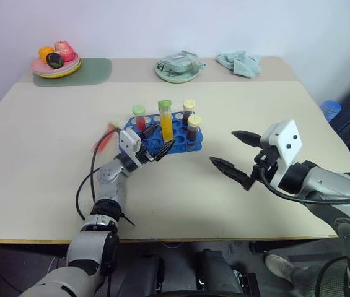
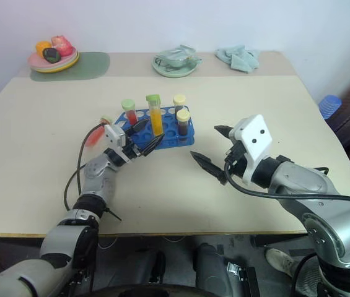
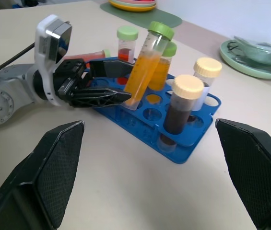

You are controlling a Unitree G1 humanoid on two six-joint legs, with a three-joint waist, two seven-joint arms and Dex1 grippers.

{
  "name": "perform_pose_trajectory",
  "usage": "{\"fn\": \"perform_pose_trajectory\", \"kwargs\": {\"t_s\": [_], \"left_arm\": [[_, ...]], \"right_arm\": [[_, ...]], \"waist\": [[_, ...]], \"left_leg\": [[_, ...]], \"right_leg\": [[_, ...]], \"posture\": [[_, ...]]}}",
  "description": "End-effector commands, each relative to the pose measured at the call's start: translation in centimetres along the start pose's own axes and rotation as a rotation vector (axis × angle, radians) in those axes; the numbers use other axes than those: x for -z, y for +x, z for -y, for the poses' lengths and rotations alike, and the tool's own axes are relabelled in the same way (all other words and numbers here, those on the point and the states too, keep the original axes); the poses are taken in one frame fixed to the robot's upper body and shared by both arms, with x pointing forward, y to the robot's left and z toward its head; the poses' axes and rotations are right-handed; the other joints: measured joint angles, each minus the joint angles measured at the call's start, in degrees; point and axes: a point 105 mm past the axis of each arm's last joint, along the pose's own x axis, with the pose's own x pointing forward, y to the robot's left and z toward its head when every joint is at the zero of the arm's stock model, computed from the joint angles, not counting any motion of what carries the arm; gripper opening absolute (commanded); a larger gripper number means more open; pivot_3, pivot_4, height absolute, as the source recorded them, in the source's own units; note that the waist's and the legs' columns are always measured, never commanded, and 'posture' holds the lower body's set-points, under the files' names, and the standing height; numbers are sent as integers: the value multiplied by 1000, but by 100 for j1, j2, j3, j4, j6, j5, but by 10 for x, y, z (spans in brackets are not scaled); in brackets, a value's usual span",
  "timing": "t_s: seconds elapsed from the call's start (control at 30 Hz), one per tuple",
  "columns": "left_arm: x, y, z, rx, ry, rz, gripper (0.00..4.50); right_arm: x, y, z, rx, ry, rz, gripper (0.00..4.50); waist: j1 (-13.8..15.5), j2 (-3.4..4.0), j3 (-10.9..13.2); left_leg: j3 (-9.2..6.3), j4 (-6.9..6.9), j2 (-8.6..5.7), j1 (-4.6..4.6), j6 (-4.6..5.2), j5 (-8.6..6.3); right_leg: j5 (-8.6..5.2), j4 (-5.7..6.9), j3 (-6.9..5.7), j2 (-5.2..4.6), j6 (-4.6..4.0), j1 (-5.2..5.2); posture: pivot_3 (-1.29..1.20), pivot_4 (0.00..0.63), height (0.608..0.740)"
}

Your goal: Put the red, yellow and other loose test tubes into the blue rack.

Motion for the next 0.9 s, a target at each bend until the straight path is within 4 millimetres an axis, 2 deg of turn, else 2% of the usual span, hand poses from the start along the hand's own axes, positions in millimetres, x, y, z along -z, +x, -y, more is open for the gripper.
{"fn": "perform_pose_trajectory", "kwargs": {"t_s": [0.03,0.17,0.37,0.5,0.7,0.83,0.9], "left_arm": [[-25,4,-3,16,-5,50,4091],[-49,3,-5,44,8,76,4091],[-64,2,-9,55,-27,72,4091],[-73,0,-8,87,-101,15,4091],[-110,-7,-13,125,-172,-23,4091],[-122,-1,-12,123,-267,-80,4091],[-122,1,-8,130,-304,-162,4091]], "right_arm": [[-10,-1,1,1,-41,41,4500],[-10,-1,1,-3,-40,41,4500],[-5,0,1,-11,-33,43,4500],[-5,1,0,-19,-35,45,4500],[-5,1,1,-31,-39,43,4500],[-7,5,1,-48,-38,48,4500],[-8,6,1,-55,-38,49,4500]], "waist": [[-1,-1,2],[7,-1,4],[21,-1,4],[9,-1,7],[5,3,12],[18,2,15],[18,0,16]], "left_leg": [[0,0,0,-1,0,0],[-2,0,0,-10,-5,3],[-2,0,0,-10,-10,5],[-1,0,0,-10,-14,7],[-2,-1,1,-11,-13,7],[-2,0,-1,-11,-18,10],[-3,-1,-1,-11,-18,10]], "right_leg": [[0,0,0,0,0,-1],[0,-1,-1,0,0,-9],[0,-5,-1,0,0,-8],[0,-6,-1,0,0,-8],[0,-5,-1,0,0,-9],[0,-7,-1,0,0,-8],[0,-8,-2,0,0,-8]], "posture": [[0,150,740],[0,150,740],[0,150,740],[0,150,740],[0,150,740],[0,150,740],[0,150,740]]}}
